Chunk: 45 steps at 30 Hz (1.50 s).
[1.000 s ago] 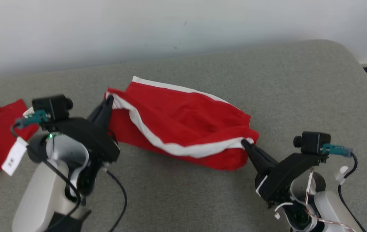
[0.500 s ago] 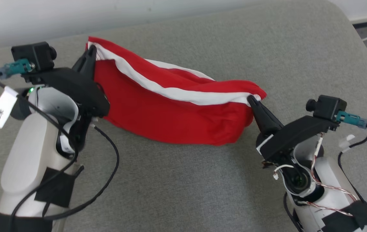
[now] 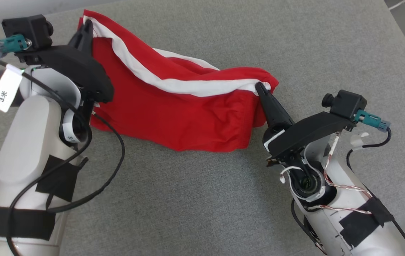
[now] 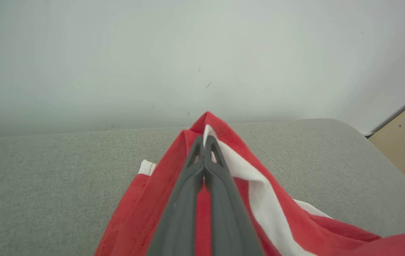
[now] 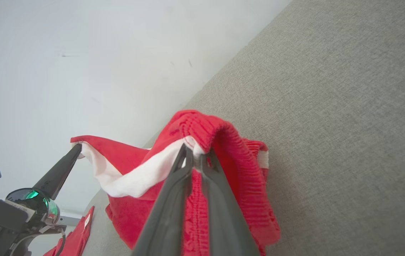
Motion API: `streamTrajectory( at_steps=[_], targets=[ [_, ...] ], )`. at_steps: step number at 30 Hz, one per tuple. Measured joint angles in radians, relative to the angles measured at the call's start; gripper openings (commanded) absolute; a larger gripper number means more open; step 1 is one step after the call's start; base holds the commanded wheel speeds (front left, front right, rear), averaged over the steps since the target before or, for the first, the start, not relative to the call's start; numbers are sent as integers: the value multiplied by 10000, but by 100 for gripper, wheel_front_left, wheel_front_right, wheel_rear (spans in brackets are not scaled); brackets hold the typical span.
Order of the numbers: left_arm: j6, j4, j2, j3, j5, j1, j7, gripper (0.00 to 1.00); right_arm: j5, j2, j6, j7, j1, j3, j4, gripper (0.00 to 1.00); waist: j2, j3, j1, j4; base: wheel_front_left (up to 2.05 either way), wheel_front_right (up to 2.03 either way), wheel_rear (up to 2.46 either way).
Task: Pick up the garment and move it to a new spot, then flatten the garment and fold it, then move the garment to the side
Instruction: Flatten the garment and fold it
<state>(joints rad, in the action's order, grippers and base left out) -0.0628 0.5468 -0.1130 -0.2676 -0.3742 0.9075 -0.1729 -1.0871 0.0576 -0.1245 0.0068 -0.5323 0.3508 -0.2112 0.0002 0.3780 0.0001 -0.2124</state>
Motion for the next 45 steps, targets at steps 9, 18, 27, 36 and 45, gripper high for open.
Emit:
streamTrajectory(
  at_steps=[9,18,27,36,45],
  targets=[
    [-75,1149,-92,-157,502,603,522,100,-940,2,-36,-966,-641,673,-713,100,0,261,0,-125,0,0,0],
    [25,2205,-81,-362,658,825,1331,100,-1457,6,-46,-1810,-945,1014,-1448,100,-1,26,-1,4,0,0,0],
    [284,3166,-21,-424,658,765,1946,100,-1337,10,-46,-2071,-949,982,-2380,100,-1,-555,-1,119,0,0,0],
    [637,4046,157,-715,658,81,2437,100,-593,548,-46,-2251,-670,1097,-3196,100,-2,-1534,-3,257,0,0,0],
    [1083,4546,357,-1081,662,-813,2717,100,-17,918,-46,-2372,286,1168,-3519,100,-3,-2755,-4,453,0,0,0]
  ],
)
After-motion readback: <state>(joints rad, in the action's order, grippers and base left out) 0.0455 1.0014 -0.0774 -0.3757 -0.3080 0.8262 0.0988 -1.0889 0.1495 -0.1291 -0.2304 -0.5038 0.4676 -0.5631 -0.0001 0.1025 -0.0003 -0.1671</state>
